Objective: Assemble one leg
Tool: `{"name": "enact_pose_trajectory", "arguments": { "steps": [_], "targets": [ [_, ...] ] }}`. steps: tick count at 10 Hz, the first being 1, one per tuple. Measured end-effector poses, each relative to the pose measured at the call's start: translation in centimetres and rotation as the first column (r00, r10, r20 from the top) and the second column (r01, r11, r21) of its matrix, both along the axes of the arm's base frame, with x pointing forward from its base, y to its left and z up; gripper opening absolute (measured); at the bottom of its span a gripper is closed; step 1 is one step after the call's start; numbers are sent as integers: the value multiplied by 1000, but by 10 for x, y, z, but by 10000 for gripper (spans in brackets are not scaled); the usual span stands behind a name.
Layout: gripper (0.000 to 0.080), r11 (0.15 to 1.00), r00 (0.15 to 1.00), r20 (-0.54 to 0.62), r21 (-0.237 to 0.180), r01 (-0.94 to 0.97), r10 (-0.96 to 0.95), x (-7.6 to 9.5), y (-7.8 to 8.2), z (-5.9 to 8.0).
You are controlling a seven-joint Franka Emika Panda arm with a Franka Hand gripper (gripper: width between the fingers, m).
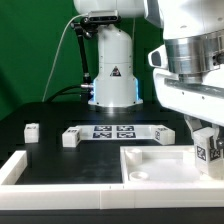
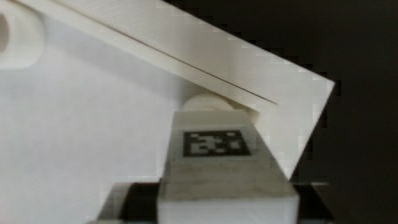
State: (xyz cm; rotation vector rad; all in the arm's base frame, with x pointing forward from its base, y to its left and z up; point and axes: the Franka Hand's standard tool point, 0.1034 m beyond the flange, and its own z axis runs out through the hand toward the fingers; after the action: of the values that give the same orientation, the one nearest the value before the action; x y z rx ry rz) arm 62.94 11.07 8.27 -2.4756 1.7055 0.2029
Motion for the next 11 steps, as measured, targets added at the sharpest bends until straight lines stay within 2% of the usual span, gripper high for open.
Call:
{"name": "enact_pose_trajectory", "arguments": {
  "steps": [1, 3, 4, 5, 6, 7, 8, 11],
  "targets": [
    [290, 992, 992, -23, -6, 125, -125, 0, -1, 0],
    [290, 992, 992, -27, 0, 125, -125, 1, -1, 0],
    [350, 997, 997, -18, 4, 76, -76, 0, 0, 0],
    [534, 1000, 1000, -11, 7, 28, -28, 0, 1, -1],
    [534, 999, 999, 2, 10, -46, 46, -1, 1, -1],
    [630, 979, 979, 33, 13, -204, 203, -1, 1, -2],
    [630, 956, 955, 50, 11, -295, 294, -1, 2, -2],
    [648, 792, 788, 99, -10, -610, 608, -1, 4, 0]
  ]
}}
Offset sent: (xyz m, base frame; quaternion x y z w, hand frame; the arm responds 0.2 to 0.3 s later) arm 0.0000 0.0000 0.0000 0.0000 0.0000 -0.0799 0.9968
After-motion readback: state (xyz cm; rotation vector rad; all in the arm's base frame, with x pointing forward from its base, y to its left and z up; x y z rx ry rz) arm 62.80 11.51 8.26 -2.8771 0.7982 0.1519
